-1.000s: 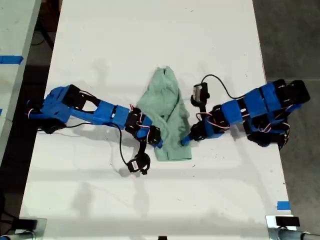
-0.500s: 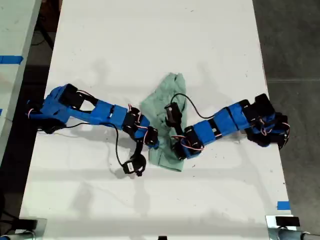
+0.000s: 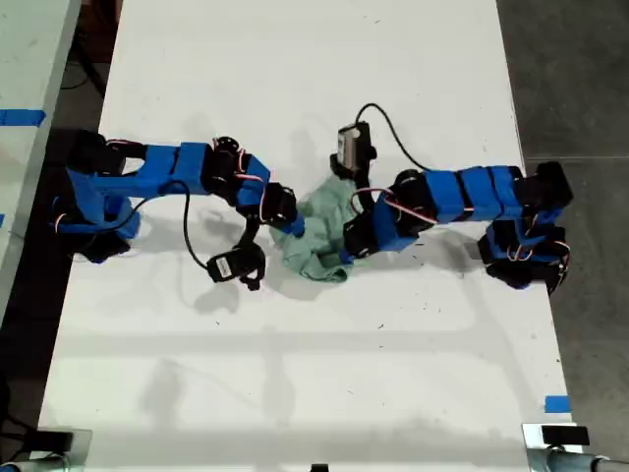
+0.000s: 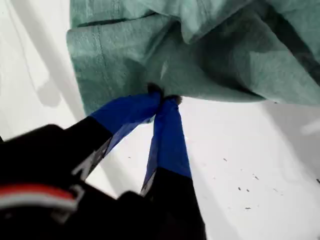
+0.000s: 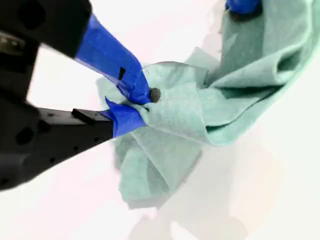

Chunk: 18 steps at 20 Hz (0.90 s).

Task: Fold t shirt

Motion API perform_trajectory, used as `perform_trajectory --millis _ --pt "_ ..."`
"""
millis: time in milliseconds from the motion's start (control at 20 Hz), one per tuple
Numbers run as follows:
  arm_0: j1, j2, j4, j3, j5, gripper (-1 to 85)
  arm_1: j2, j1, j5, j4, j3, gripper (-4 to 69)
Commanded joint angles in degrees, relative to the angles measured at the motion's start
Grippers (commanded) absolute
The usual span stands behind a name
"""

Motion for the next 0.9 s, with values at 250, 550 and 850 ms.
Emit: perform_trajectory --millis 250,550,850 --pt "-16.9 1.8 0.8 0.4 12.0 24.2 22.6 22.2 -5.4 3.5 19.8 24.7" --pt "-27.2 6.2 6.6 0.4 17.6 23.9 42.1 36.0 -14.9 4.6 32.8 28.9" --pt "-26.9 31.2 8.3 13.7 16.4 -0.2 62.5 24.3 -6.9 1.1 52.0 0.6"
